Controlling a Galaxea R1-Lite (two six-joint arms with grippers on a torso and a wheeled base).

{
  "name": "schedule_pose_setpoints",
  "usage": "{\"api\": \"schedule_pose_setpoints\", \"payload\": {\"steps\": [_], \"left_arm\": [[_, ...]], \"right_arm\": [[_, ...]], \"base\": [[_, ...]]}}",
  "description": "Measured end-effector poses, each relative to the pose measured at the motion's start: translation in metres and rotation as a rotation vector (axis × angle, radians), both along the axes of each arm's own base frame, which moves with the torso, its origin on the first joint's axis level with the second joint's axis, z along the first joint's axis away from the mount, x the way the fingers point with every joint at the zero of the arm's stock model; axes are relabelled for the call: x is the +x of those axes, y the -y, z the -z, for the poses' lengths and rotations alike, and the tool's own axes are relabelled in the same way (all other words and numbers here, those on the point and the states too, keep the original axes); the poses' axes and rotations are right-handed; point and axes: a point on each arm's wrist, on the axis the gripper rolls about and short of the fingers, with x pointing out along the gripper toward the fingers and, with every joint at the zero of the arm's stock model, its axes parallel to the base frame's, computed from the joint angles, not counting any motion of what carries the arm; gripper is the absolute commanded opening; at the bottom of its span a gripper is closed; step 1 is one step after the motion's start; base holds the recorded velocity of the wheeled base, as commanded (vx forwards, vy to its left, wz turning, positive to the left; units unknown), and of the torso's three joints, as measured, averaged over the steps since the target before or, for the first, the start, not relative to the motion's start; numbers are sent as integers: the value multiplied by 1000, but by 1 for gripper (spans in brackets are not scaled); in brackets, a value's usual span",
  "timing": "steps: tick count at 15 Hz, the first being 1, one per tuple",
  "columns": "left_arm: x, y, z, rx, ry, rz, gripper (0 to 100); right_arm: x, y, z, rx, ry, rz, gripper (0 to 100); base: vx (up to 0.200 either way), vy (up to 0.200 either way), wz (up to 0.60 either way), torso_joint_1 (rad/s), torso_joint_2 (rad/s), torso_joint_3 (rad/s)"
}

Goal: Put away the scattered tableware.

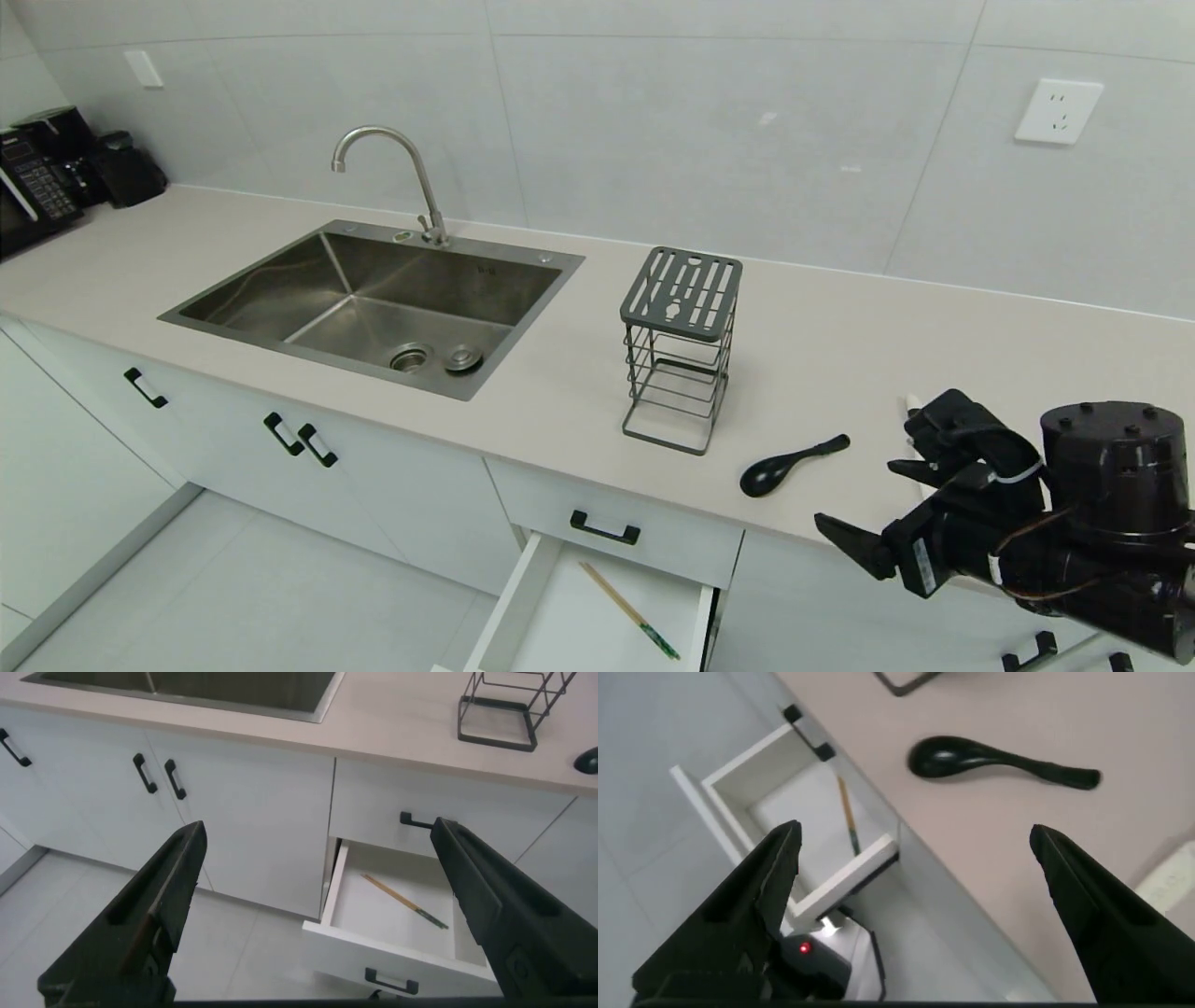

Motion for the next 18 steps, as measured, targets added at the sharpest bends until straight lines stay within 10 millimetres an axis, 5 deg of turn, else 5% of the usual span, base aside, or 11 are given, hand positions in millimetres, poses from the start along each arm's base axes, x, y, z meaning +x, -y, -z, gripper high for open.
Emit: {"api": "schedule_pose_setpoints", "payload": {"steps": [6, 13, 18], "left_arm": [[0, 0, 0, 0, 0, -1, 100], [0, 0, 0, 0, 0, -1, 100], [0, 0, 0, 0, 0, 0, 100]], "right_arm": [[20, 38, 1, -79, 32, 3, 100], [70, 4, 20, -115, 9, -86, 100], [87, -4, 42, -135, -44, -93, 100]], "base": [[0, 0, 0, 0, 0, 0], [0, 0, 0, 0, 0, 0], [0, 0, 0, 0, 0, 0]]}}
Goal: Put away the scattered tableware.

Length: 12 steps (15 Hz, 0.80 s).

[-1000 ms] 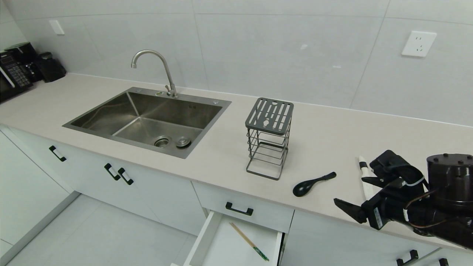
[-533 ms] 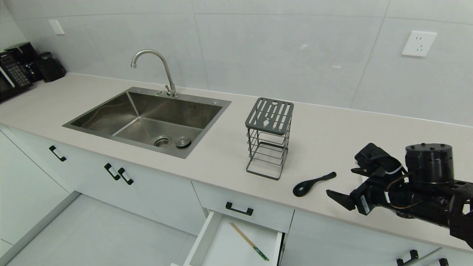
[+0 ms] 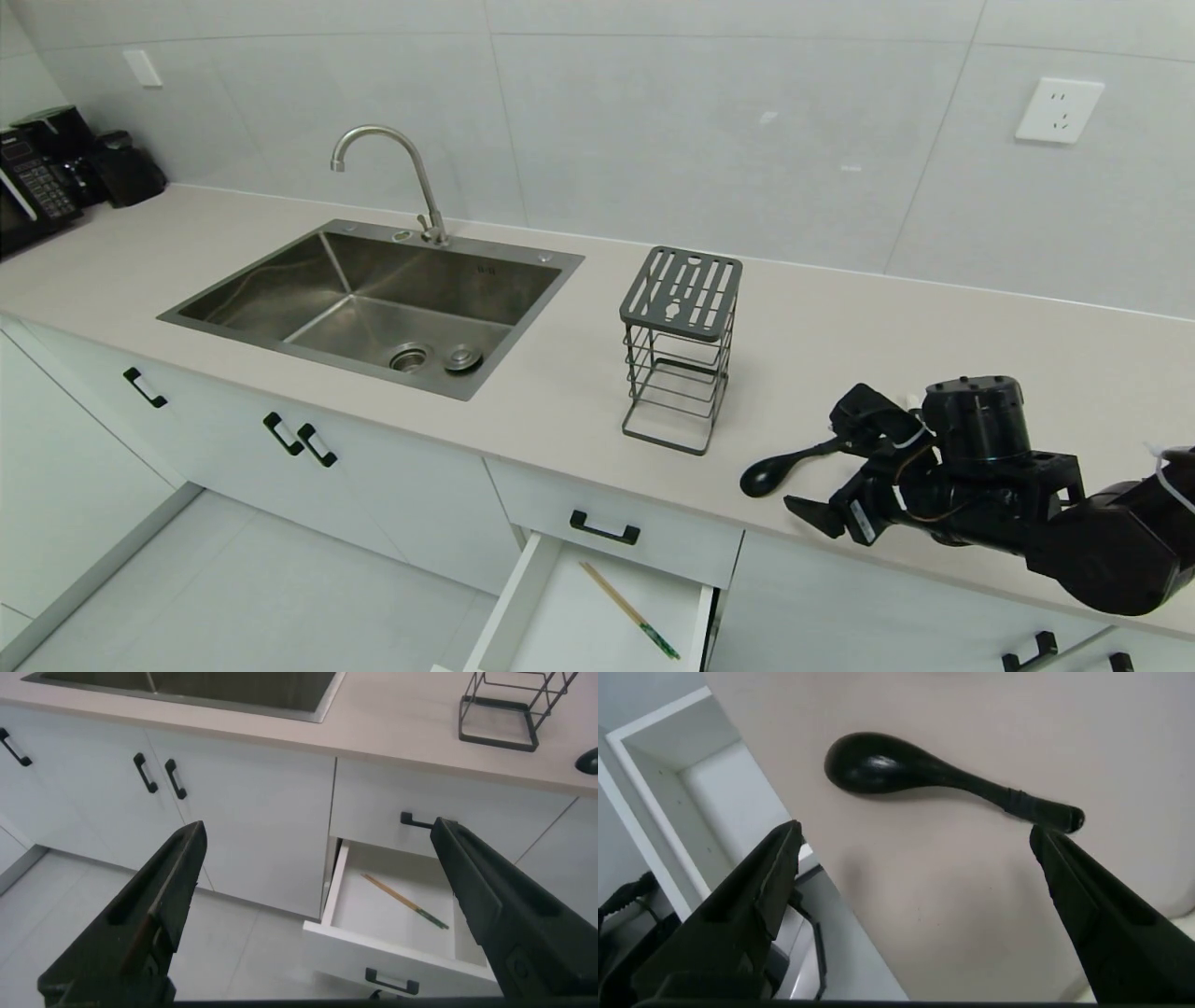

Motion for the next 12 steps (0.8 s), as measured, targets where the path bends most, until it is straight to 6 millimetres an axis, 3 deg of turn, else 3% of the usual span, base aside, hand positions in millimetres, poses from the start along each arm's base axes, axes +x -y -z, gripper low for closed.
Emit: {"api": "schedule_pose_setpoints", "payload": {"steps": [5, 12], "left_arm": [[0, 0, 0, 0, 0, -1, 100], [0, 0, 0, 0, 0, -1, 100]], "right_arm": [[19, -6, 6, -28, 19, 101, 100], [35, -15, 17, -23, 11, 86, 100]], "base": [[0, 0, 0, 0, 0, 0], [0, 0, 0, 0, 0, 0]]}}
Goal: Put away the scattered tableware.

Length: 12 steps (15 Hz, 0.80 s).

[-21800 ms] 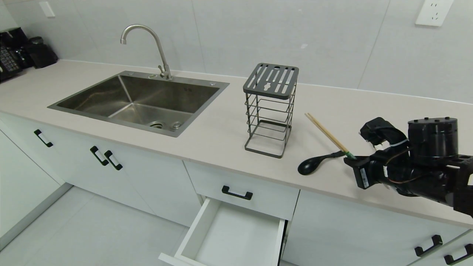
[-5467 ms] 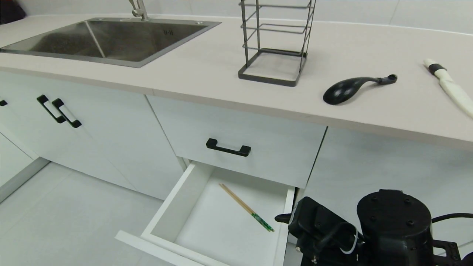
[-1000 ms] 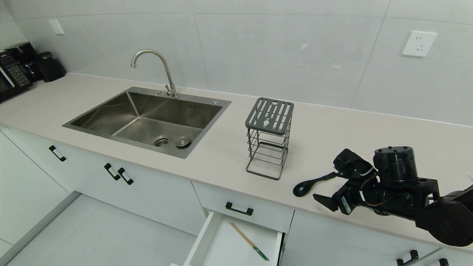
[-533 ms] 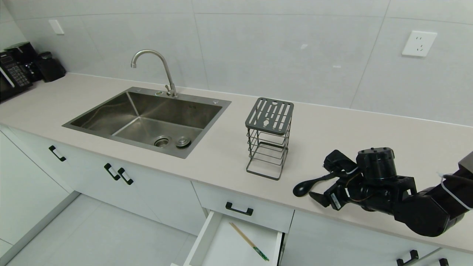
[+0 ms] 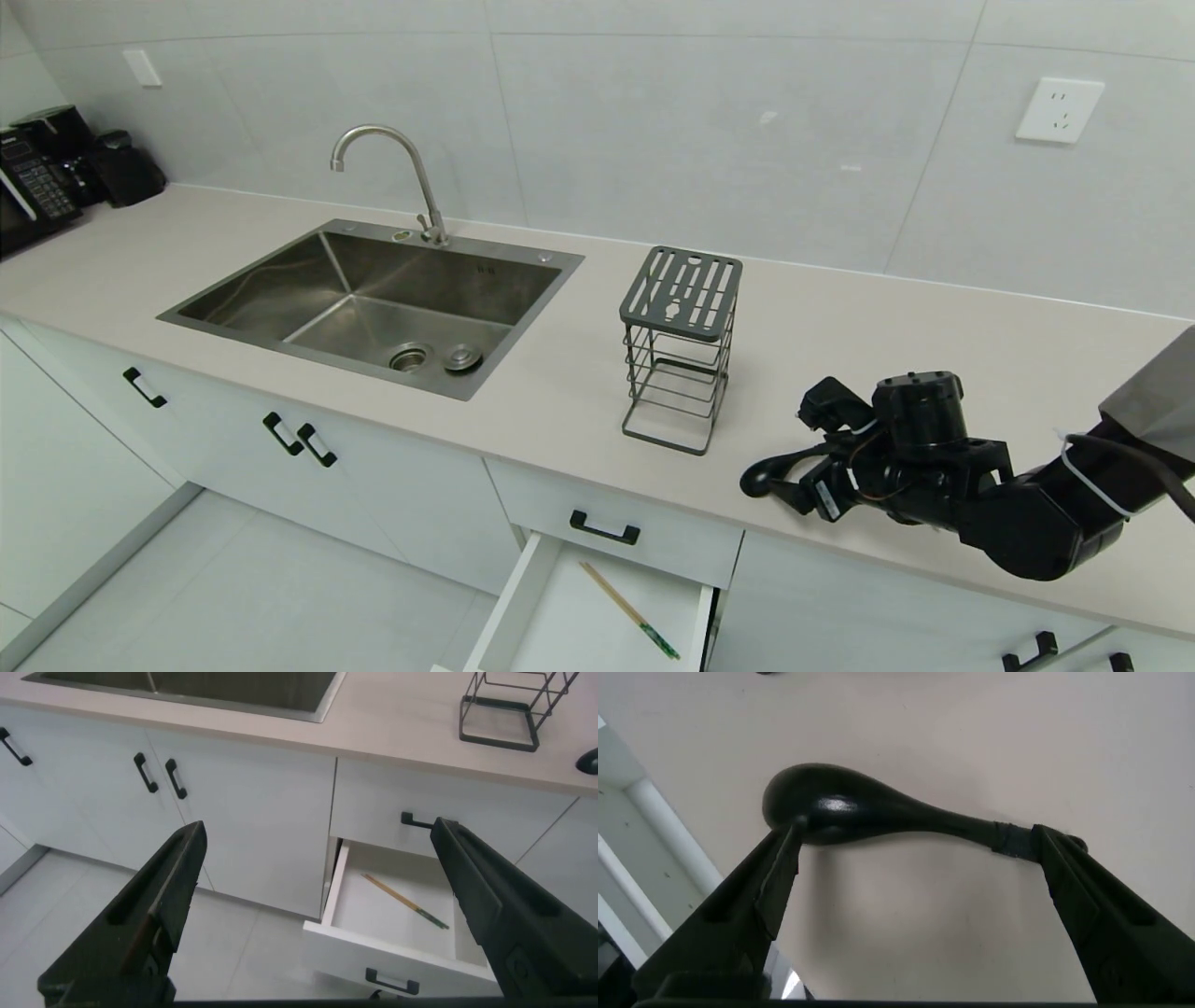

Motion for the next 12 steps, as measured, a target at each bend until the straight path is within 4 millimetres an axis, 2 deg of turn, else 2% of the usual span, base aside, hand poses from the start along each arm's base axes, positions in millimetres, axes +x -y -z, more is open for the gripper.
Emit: {"api": "schedule_pose_setpoints", "payload": {"steps": [6, 12], "left_arm": [[0, 0, 0, 0, 0, 0, 100], [0, 0, 0, 0, 0, 0, 100]], "right_arm": [[16, -12, 7, 28, 4, -35, 100], [33, -19, 14, 92, -7, 17, 100]], "base": [[0, 0, 0, 0, 0, 0], [0, 0, 0, 0, 0, 0]]}}
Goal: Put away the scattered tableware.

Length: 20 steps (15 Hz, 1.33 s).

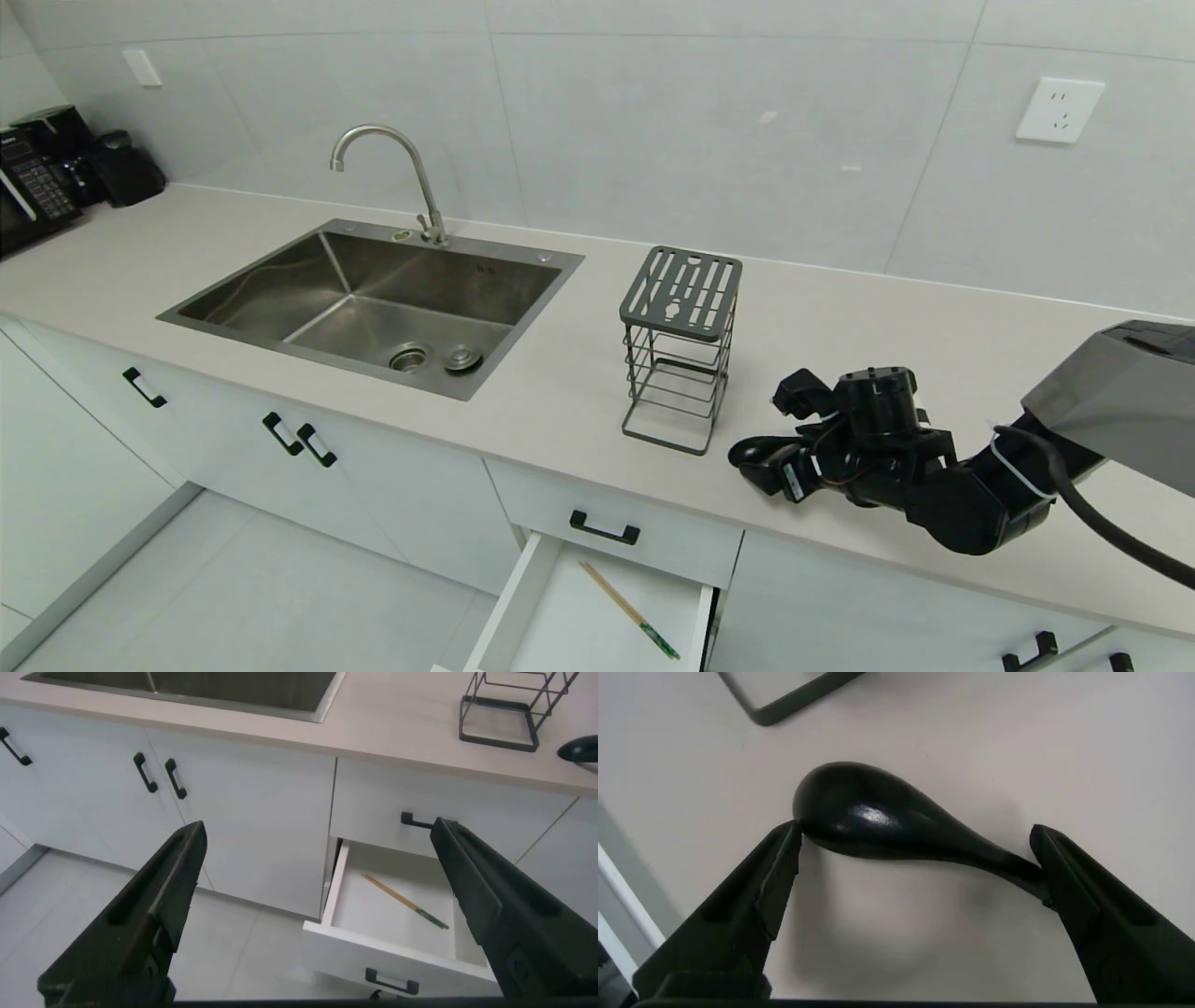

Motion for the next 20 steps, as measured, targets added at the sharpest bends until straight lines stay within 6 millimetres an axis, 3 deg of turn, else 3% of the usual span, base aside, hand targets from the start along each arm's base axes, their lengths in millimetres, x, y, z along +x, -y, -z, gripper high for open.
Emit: {"api": "schedule_pose_setpoints", "payload": {"steps": [2, 3, 14, 20], "left_arm": [[0, 0, 0, 0, 0, 0, 100], [0, 0, 0, 0, 0, 0, 100], [0, 0, 0, 0, 0, 0, 100], [0, 0, 0, 0, 0, 0, 100]], "right_arm": [[2, -2, 1, 9, 5, 30, 100], [2, -2, 3, 8, 1, 32, 0], [-3, 0, 0, 6, -2, 33, 0], [-34, 9, -21, 12, 24, 18, 0]], "base": [[0, 0, 0, 0, 0, 0], [0, 0, 0, 0, 0, 0], [0, 0, 0, 0, 0, 0], [0, 0, 0, 0, 0, 0]]}}
